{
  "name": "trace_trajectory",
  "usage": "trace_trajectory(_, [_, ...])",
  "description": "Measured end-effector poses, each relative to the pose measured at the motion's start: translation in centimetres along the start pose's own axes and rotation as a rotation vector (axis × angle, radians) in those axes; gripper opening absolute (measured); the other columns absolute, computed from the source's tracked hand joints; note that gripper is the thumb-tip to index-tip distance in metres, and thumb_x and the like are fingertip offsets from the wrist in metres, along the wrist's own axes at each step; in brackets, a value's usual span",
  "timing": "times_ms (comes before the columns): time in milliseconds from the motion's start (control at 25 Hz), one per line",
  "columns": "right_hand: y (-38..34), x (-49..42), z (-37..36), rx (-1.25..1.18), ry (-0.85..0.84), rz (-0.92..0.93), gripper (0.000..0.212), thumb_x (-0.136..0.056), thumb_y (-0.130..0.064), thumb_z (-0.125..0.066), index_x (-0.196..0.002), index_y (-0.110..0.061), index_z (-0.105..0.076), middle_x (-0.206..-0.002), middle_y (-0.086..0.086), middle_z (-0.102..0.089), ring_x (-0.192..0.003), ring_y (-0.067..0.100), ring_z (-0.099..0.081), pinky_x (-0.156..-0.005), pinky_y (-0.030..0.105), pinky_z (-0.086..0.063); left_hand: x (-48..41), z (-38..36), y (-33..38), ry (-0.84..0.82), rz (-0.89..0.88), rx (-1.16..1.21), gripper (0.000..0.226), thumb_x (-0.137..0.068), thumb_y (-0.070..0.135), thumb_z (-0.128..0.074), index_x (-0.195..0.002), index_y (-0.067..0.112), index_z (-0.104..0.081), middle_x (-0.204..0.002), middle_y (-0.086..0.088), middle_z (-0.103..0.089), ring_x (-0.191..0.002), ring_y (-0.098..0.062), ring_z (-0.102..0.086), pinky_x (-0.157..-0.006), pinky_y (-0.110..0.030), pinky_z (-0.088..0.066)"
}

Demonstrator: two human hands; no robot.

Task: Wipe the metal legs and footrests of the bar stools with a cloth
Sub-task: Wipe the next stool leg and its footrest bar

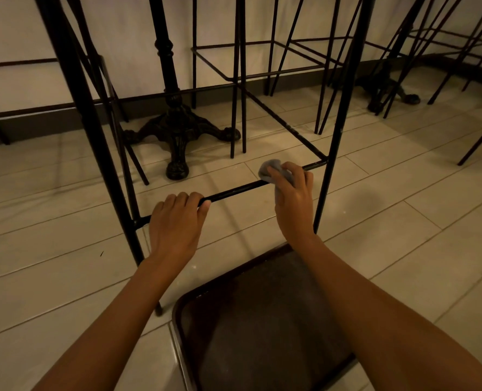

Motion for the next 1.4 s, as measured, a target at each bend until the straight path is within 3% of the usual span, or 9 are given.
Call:
trace_trajectory(200, [1.4, -0.3, 0.0, 0.031, -0.02, -0.017, 0.043, -0.08, 0.008, -0.061, -0.118, -0.013, -0.061, -0.12, 0.017, -0.055, -0.107, 0.035, -0.048, -0.079, 0.025, -0.042, 0.1, -0.1, -0.1, 0.007, -0.027, -0.03, 0.047, -0.094, 0.04, -0.023, -0.094, 0.012, -0.061, -0.078, -0.008, -0.064, -0.073, -0.027, -0.057, -0.064, -0.036, -0.042])
trace_trajectory(360, [3.2, -1.1, 0.1, 0.017, -0.028, -0.072, 0.041, -0.082, 0.009, -0.058, -0.115, -0.014, -0.062, -0.12, 0.016, -0.054, -0.108, 0.036, -0.046, -0.082, 0.036, -0.047, 0.1, 0.0, -0.2, -0.014, 0.003, 0.003, 0.036, -0.095, 0.035, -0.033, -0.1, 0.011, -0.06, -0.085, -0.01, -0.064, -0.08, -0.028, -0.056, -0.069, -0.037, -0.04])
trace_trajectory(560, [4.1, -2.0, 0.8, 0.014, 0.028, -0.163, 0.038, -0.083, 0.01, -0.056, -0.112, -0.013, -0.065, -0.119, 0.016, -0.054, -0.11, 0.034, -0.046, -0.084, 0.035, -0.047, 0.1, -0.1, -0.1, -0.002, -0.011, -0.01, 0.036, -0.094, 0.035, -0.033, -0.099, 0.011, -0.061, -0.083, -0.009, -0.064, -0.078, -0.028, -0.057, -0.068, -0.037, -0.041])
trace_trajectory(800, [1.0, -0.6, -0.2, 0.071, -0.031, 0.064, 0.048, -0.076, 0.013, -0.06, -0.117, -0.012, -0.06, -0.12, 0.016, -0.055, -0.108, 0.034, -0.048, -0.08, 0.024, -0.039, 0.1, -0.1, -0.1, 0.004, -0.013, -0.021, 0.035, -0.094, 0.034, -0.035, -0.098, 0.011, -0.061, -0.082, -0.009, -0.064, -0.076, -0.027, -0.057, -0.066, -0.036, -0.04])
trace_trajectory(1080, [5.2, -1.7, 0.3, 0.129, -0.09, -0.102, 0.056, -0.078, 0.016, -0.054, -0.122, -0.018, -0.057, -0.127, 0.012, -0.048, -0.113, 0.032, -0.04, -0.078, 0.043, -0.055, 0.1, 0.0, -0.1, 0.01, -0.015, -0.018, 0.033, -0.094, 0.034, -0.037, -0.1, 0.012, -0.061, -0.081, -0.008, -0.064, -0.075, -0.026, -0.057, -0.066, -0.036, -0.041])
trace_trajectory(1240, [6.2, -2.4, 0.9, 0.165, -0.109, -0.109, 0.056, -0.078, 0.017, -0.053, -0.121, -0.019, -0.059, -0.127, 0.011, -0.047, -0.113, 0.032, -0.039, -0.077, 0.039, -0.055, 0.2, 0.0, 0.0, 0.014, -0.014, -0.015, 0.03, -0.094, 0.033, -0.039, -0.101, 0.012, -0.06, -0.083, -0.008, -0.064, -0.077, -0.026, -0.057, -0.066, -0.037, -0.041])
trace_trajectory(1400, [6.3, -3.1, 1.6, 0.149, -0.016, -0.155, 0.056, -0.075, 0.021, -0.052, -0.117, -0.014, -0.06, -0.124, 0.017, -0.049, -0.111, 0.037, -0.042, -0.078, 0.038, -0.052, 0.1, 0.0, -0.1, -0.005, 0.006, -0.018, 0.029, -0.096, 0.032, -0.039, -0.104, 0.013, -0.059, -0.086, -0.007, -0.064, -0.081, -0.025, -0.057, -0.069, -0.036, -0.04])
Point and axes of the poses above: each hand's wrist, its own x-axis away from the middle knuckle, its own z-axis out of the back of the hand, y = z × x, the point moved 4 cm from there along -x, towards the middle knuckle
